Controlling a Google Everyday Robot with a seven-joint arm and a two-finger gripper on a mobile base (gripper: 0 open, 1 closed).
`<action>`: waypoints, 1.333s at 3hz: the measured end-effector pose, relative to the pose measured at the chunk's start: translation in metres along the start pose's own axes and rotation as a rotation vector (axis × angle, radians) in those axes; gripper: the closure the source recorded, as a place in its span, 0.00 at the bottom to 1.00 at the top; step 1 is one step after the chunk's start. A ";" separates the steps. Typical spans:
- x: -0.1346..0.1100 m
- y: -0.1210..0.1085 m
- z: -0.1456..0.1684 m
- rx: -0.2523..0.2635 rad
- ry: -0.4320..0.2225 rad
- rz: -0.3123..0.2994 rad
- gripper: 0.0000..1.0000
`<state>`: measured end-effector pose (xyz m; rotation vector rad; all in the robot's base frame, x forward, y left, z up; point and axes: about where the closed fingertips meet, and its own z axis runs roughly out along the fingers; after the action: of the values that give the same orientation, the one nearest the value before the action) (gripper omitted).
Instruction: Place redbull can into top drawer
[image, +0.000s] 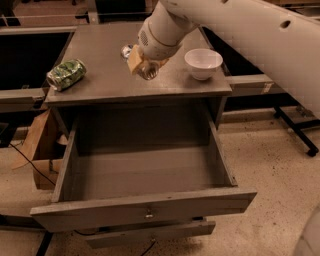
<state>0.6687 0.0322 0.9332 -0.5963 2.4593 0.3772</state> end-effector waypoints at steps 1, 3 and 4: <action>0.023 0.013 -0.004 -0.061 -0.021 -0.042 1.00; 0.114 0.032 0.036 -0.212 0.020 -0.070 1.00; 0.139 0.029 0.083 -0.231 0.099 -0.024 1.00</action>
Offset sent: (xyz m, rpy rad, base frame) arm -0.1050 -0.0101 -0.0743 0.1244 -0.0040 0.2394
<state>0.5911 0.0437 0.7887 -0.7550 2.5187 0.6419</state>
